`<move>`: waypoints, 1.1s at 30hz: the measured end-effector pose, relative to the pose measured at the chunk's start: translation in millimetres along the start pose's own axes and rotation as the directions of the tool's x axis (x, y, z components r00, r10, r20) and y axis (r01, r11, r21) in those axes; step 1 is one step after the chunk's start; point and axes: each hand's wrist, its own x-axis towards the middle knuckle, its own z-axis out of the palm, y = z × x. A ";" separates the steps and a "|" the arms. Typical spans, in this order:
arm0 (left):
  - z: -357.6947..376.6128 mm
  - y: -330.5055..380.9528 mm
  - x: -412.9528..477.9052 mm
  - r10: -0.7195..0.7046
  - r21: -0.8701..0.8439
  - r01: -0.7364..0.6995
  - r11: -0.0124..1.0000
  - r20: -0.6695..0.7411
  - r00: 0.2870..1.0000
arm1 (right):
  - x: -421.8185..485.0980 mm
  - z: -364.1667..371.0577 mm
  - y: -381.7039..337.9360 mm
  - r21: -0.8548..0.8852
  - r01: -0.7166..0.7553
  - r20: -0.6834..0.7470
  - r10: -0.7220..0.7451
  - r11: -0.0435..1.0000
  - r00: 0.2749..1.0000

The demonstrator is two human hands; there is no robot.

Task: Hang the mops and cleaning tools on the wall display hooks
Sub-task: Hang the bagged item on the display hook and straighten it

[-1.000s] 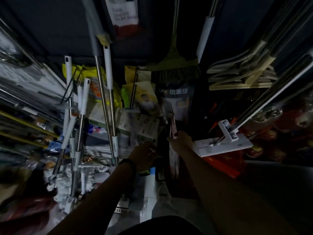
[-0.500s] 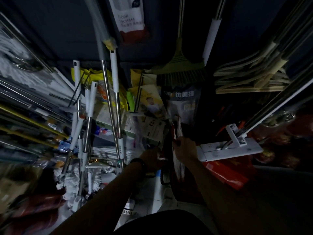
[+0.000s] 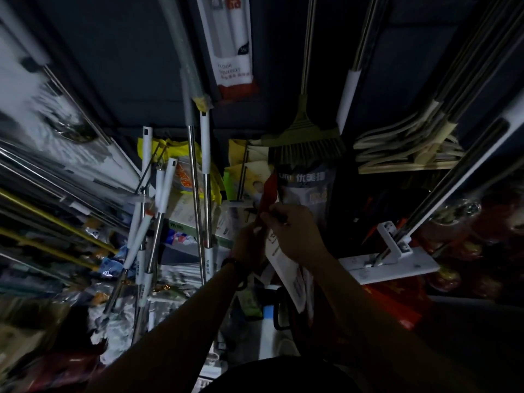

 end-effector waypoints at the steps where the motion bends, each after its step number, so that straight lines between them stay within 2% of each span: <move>1: -4.8 5.0 -0.6 0.018 0.022 -0.018 1.000 0.007 1.000 | 1.8 -4.0 -1.4 0.026 -0.017 0.033 0.017 1.000 0.999; 3: -11.3 13.1 -3.1 0.061 0.011 -0.061 0.998 0.027 0.998 | 4.6 -13.1 -3.0 0.109 -0.047 0.066 0.040 0.993 0.997; 6: -18.1 19.9 0.0 0.159 0.040 -0.158 0.987 -0.019 0.987 | 14.0 -29.7 4.7 0.223 -0.024 -0.015 0.029 0.975 0.999; 9: -29.5 24.5 2.8 0.184 -0.025 -0.186 0.982 -0.060 0.981 | 26.6 -44.8 6.1 0.062 -0.050 -0.062 0.054 0.997 0.997; 11: -38.8 24.1 2.9 0.168 -0.080 -0.169 0.982 -0.016 0.986 | 35.3 -48.2 10.2 -0.040 -0.050 0.025 0.051 0.998 0.998; 14: -54.6 18.3 9.9 0.194 -0.052 -0.192 0.980 0.038 0.980 | 43.7 -43.7 8.9 -0.103 0.029 0.224 -0.006 0.994 0.975; 16: -64.4 7.7 26.8 0.213 -0.037 -0.212 0.977 0.045 0.976 | 51.2 -39.8 7.0 -0.055 0.022 0.288 -0.006 0.998 0.958; 19: -83.3 41.7 13.0 0.237 -0.001 -0.237 0.971 0.047 0.970 | 54.8 -41.4 -9.2 0.089 -0.013 0.322 -0.016 0.996 0.947; 22: -100.4 74.6 -2.1 0.302 0.018 -0.303 0.953 0.062 0.951 | 50.3 -47.0 -27.7 0.196 0.006 0.273 -0.061 0.981 0.960; 27: -134.5 101.3 -7.4 0.441 0.038 -0.440 0.897 -0.023 0.897 | 42.5 -40.8 -72.5 0.368 0.044 0.113 -0.092 0.929 0.989; 33: -182.6 138.4 -23.6 0.640 0.039 -0.639 0.768 -0.072 0.765 | 33.2 -29.9 -138.8 0.399 0.172 -0.026 -0.177 0.901 0.984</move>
